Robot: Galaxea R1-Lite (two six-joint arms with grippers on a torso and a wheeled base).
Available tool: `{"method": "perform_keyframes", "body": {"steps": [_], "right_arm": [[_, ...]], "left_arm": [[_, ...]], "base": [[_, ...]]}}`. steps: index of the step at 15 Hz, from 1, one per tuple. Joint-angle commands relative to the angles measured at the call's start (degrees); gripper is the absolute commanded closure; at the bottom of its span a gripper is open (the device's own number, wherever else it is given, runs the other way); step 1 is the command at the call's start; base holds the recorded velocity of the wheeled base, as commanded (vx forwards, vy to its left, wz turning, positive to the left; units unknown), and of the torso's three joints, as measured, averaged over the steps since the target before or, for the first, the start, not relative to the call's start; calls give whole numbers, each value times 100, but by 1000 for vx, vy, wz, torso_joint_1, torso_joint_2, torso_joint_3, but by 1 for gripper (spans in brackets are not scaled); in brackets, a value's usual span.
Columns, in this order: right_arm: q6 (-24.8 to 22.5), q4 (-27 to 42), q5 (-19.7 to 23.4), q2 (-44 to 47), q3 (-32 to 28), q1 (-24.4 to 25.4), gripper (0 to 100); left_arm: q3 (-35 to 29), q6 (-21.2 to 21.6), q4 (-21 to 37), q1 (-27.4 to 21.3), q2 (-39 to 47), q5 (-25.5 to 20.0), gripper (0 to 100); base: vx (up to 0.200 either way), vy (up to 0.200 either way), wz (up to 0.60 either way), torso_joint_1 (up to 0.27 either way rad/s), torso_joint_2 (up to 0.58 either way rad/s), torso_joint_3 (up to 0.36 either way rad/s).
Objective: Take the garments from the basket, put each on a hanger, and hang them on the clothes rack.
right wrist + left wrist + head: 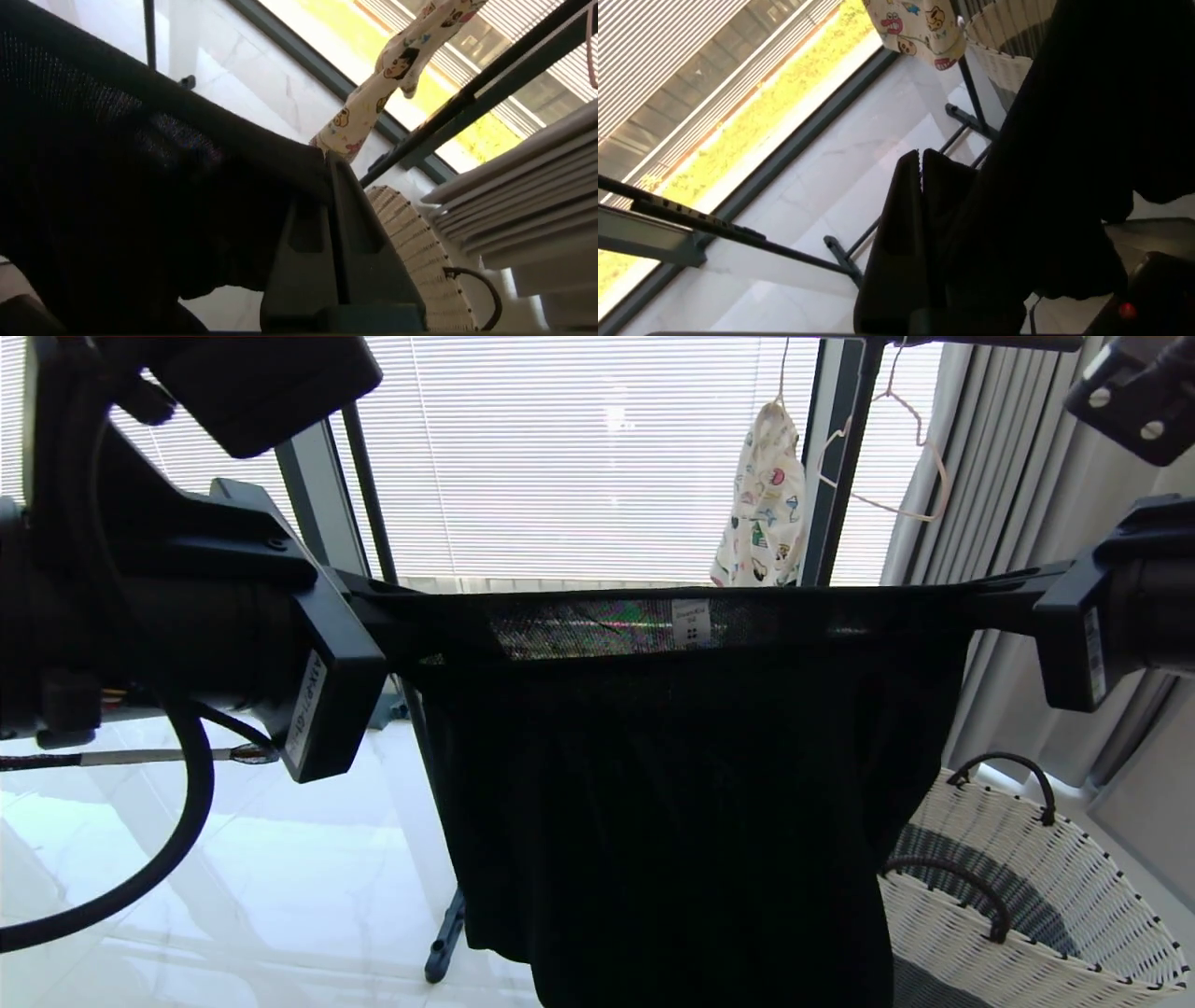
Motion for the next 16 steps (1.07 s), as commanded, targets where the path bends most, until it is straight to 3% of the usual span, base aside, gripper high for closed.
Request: {"method": "perform_keyframes", "body": {"steps": [1, 2, 5, 9, 12, 14, 16], "right_arm": [[-5, 203, 3, -680, 499, 232, 100], [-5, 388, 3, -953, 675, 443, 100], [-5, 854, -6, -1366, 948, 1093, 100], [4, 854, -33, -1374, 1044, 1085, 100], [39, 730, -15, -1269, 1141, 812, 100], [30, -192, 64, -777, 1080, 487, 100], [30, -518, 82, -346, 754, 434, 100]], "left_arm": [[-21, 12, -531, 6, 236, 1, 100], [-91, 12, -856, 6, 394, -16, 100], [-337, 12, -979, 15, 675, -166, 100], [-442, 12, -979, 6, 789, -166, 100], [-293, -261, -979, -126, 701, -113, 100], [305, -524, -953, -934, 359, 274, 100], [973, -533, -935, -1585, 148, 493, 100]], "base": [[0, 0, 0, 0, 0, 0], [0, 0, 0, 0, 0, 0], [0, 0, 0, 0, 0, 0], [0, 0, 0, 0, 0, 0], [0, 0, 0, 0, 0, 0], [0, 0, 0, 0, 0, 0], [0, 0, 0, 0, 0, 0]]}}
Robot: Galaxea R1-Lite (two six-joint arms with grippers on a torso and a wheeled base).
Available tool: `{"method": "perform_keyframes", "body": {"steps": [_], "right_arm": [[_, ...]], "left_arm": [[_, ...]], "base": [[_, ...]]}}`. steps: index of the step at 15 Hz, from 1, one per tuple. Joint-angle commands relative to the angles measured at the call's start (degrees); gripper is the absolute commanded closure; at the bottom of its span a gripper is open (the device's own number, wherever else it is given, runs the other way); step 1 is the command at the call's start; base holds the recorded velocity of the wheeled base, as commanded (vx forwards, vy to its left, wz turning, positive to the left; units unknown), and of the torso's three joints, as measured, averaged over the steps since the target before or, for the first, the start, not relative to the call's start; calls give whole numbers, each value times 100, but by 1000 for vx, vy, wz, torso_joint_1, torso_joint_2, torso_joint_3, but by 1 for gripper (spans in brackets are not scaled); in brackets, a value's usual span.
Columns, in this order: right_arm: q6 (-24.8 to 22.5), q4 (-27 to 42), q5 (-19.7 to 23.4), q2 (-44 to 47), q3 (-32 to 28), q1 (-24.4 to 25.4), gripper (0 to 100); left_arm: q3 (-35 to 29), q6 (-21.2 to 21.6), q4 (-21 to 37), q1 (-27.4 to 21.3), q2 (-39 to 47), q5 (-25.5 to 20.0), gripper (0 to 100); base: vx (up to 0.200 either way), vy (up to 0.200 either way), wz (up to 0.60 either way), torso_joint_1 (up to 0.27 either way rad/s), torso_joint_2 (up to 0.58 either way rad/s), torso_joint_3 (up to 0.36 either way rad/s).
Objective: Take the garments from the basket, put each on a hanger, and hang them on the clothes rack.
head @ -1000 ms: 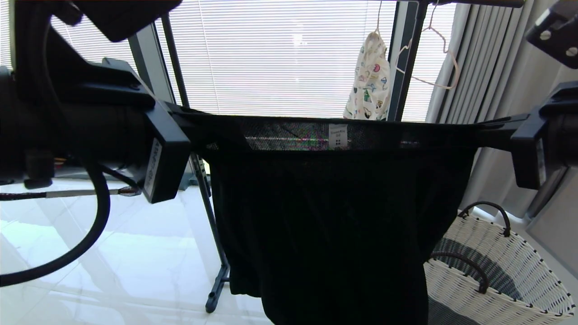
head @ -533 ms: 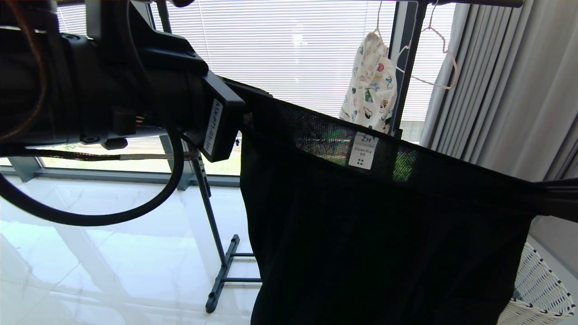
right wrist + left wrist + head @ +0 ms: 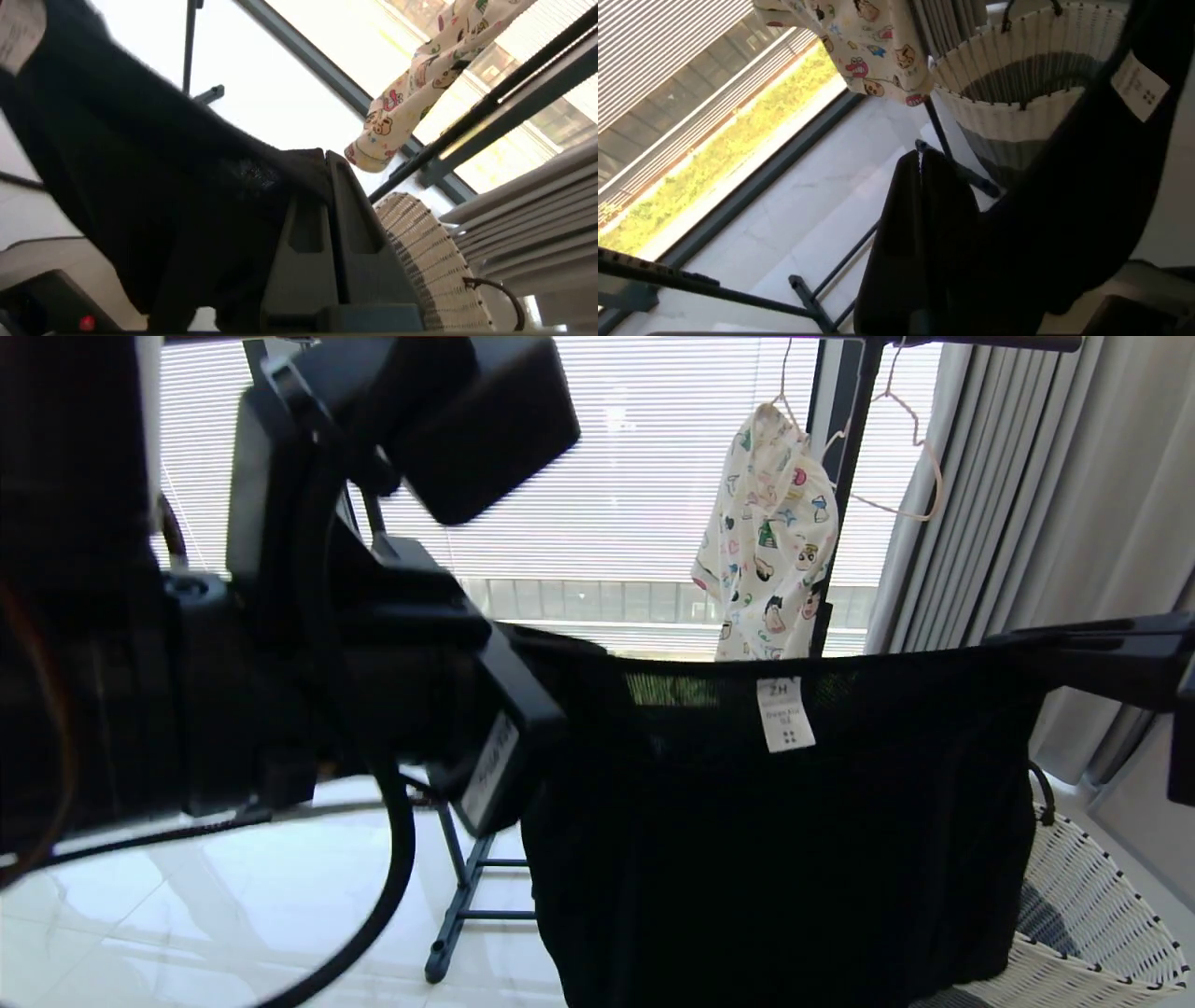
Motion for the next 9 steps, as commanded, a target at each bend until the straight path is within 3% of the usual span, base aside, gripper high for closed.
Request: {"method": "perform_keyframes", "body": {"steps": [1, 4, 9], "right_arm": [[-8, -118, 36, 612, -394, -81, 100], [-8, -127, 150, 954, -877, -81, 100], [-17, 5, 150, 875, -894, -204, 100]], "left_arm": [[702, -34, 10, -679, -354, 170, 100], [843, -42, 10, -820, -371, 319, 100], [825, -34, 10, -538, -468, 574, 100]], "base": [[0, 0, 0, 0, 0, 0], [0, 0, 0, 0, 0, 0], [0, 0, 0, 0, 0, 0]]}}
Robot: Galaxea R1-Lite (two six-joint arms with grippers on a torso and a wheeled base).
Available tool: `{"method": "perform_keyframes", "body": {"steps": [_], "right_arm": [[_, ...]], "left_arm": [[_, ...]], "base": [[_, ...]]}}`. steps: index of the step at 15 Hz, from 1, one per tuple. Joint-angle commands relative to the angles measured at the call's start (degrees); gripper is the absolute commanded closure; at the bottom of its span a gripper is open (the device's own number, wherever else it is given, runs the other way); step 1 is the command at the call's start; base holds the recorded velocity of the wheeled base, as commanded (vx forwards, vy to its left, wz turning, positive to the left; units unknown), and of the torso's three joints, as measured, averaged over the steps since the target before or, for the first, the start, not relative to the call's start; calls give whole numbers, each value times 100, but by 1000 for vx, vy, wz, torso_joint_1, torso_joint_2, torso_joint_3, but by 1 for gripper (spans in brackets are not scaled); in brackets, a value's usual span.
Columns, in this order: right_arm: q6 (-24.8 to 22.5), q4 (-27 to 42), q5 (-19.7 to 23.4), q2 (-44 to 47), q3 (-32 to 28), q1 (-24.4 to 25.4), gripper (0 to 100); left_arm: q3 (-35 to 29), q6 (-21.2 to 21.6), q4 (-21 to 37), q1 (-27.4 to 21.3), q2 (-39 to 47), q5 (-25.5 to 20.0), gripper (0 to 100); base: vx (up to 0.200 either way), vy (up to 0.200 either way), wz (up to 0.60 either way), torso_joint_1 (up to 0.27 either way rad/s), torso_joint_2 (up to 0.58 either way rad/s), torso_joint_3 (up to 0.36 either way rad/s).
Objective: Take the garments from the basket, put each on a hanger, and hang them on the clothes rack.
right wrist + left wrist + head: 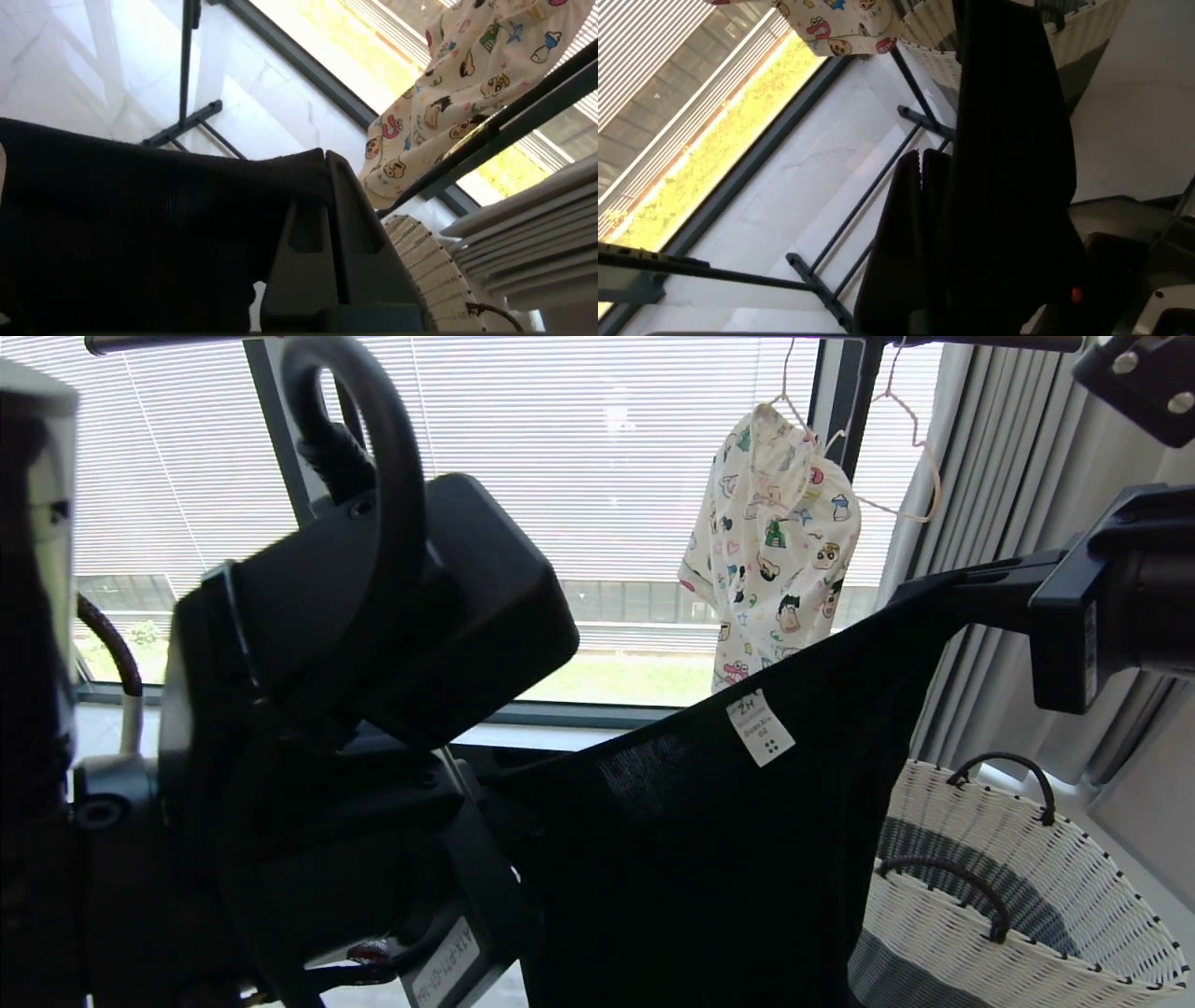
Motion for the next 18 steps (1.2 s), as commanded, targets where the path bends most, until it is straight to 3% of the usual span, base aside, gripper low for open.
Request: {"method": "perform_keyframes", "body": {"steps": [1, 4, 5, 7, 16, 17, 18], "right_arm": [[-6, 43, -3, 18, -15, -30, 100], [-23, 333, -3, -158, 12, -30, 100], [-23, 641, 14, -360, 21, -13, 100], [-23, 1072, 181, -615, 12, 181, 100], [-129, 1107, 181, -729, -15, 216, 100], [-129, 1107, 181, -756, 3, 216, 0], [-129, 1115, 181, -799, 12, 216, 0]], "left_arm": [[-3, 3, 1, 158, -76, 15, 100], [-73, 47, -43, 659, -76, 15, 100], [-266, 117, -157, 1151, 56, 15, 100], [-548, 188, -623, 1485, 232, 6, 100], [-618, 205, -790, 1247, 205, 6, 100], [-618, 214, -790, 1256, 205, 15, 100], [-600, 214, -790, 1265, 205, 24, 100]], "base": [[0, 0, 0, 0, 0, 0], [0, 0, 0, 0, 0, 0], [0, 0, 0, 0, 0, 0], [0, 0, 0, 0, 0, 0], [0, 0, 0, 0, 0, 0], [0, 0, 0, 0, 0, 0], [0, 0, 0, 0, 0, 0]]}}
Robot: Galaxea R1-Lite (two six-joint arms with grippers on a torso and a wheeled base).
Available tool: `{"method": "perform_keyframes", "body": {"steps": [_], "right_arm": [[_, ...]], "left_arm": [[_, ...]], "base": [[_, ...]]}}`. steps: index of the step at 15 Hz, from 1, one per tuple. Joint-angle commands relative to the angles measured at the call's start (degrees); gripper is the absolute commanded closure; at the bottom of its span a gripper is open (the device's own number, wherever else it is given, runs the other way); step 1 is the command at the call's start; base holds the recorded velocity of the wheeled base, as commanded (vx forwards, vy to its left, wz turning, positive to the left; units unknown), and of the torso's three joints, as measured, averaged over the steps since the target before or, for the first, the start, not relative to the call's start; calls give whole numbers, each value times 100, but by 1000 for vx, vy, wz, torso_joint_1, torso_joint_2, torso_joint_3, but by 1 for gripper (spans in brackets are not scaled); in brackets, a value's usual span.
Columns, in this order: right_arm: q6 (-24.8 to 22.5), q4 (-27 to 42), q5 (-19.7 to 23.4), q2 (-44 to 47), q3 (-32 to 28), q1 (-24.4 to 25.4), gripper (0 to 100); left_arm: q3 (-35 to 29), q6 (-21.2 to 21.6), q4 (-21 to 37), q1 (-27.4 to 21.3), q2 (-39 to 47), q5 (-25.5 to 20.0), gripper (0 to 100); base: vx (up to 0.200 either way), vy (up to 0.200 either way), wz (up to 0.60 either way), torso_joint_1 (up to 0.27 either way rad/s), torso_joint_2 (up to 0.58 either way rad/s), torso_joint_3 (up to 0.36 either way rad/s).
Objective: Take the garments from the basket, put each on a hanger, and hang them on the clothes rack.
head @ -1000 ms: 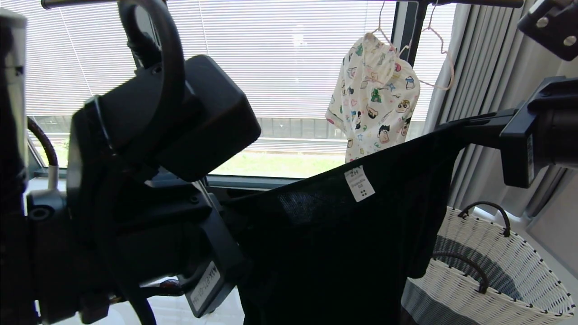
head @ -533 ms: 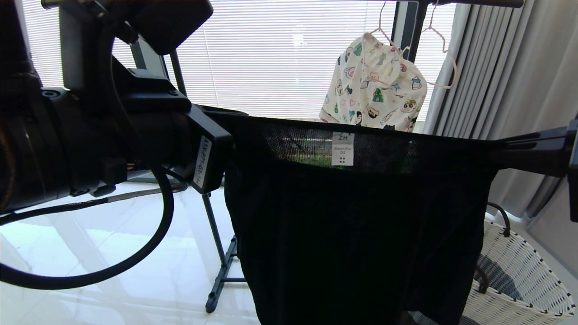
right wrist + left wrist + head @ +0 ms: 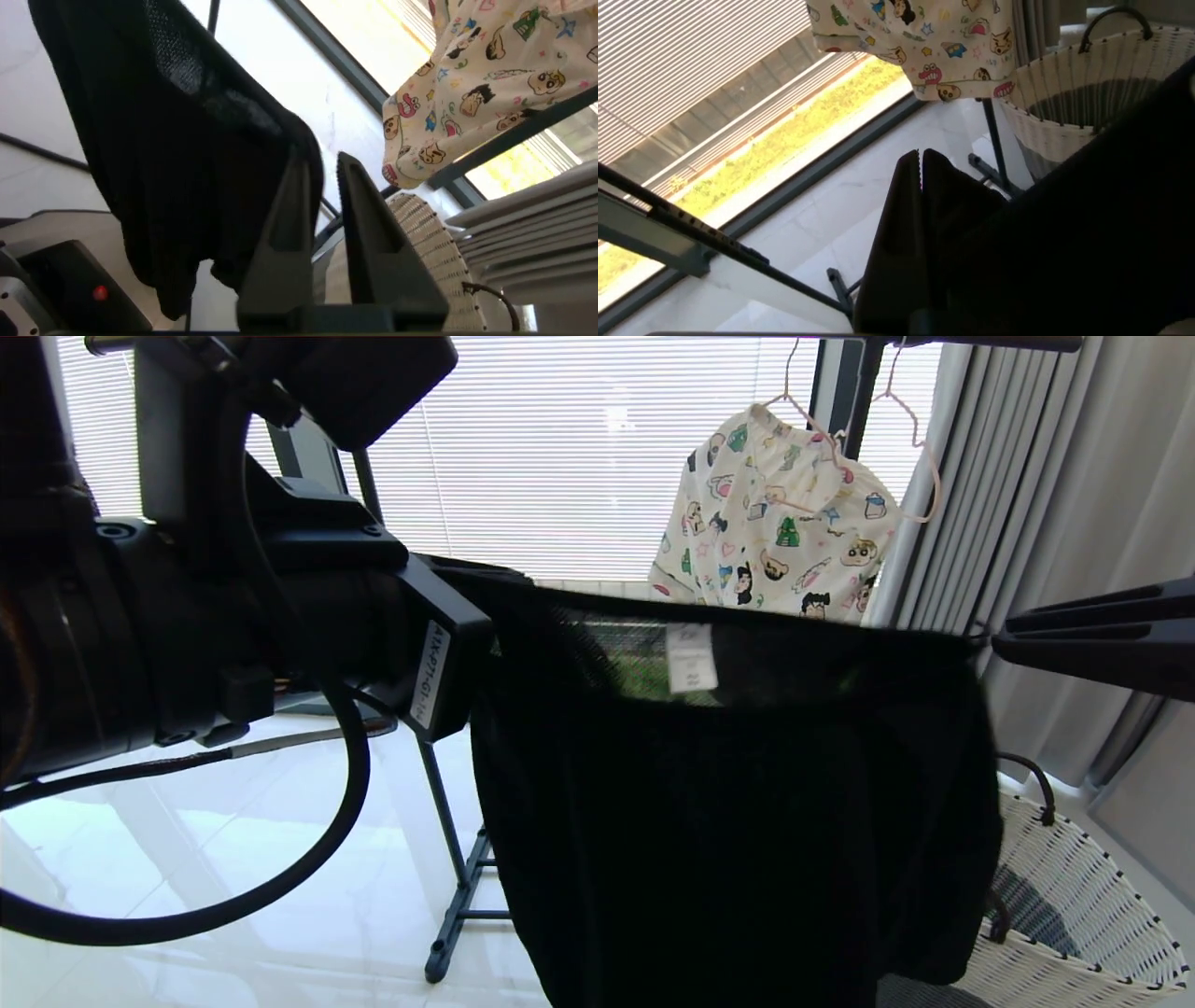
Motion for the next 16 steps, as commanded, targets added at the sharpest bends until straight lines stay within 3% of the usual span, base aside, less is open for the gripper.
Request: {"method": "perform_keyframes", "body": {"steps": [1, 3, 6, 8, 10, 12, 16], "right_arm": [[-2, 30, 6, -196, 144, 1, 0], [-11, 30, 50, -548, 399, 10, 0], [33, 21, 23, -1005, 697, -157, 0], [25, 21, -30, -1198, 1066, -1299, 0], [-2, -40, -38, -1304, 1462, -2495, 0], [86, -392, -21, -1348, 1717, -2969, 0], [95, -1121, -82, -1541, 2613, -3418, 0]], "left_arm": [[57, 1, -1, 85, 17, 197, 100], [162, 97, -1, 208, 61, 680, 100], [479, 247, -1, 568, -10, 733, 100], [857, 255, 17, 1087, -352, 759, 100], [1322, 255, 17, 1913, -809, 751, 100], [1736, 229, -89, 2502, -1187, 742, 100], [2518, 238, -467, 3662, -1759, 742, 100]], "base": [[0, 0, 0, 0, 0, 0], [0, 0, 0, 0, 0, 0], [0, 0, 0, 0, 0, 0], [0, 0, 0, 0, 0, 0], [0, 0, 0, 0, 0, 0], [0, 0, 0, 0, 0, 0], [0, 0, 0, 0, 0, 0]]}}
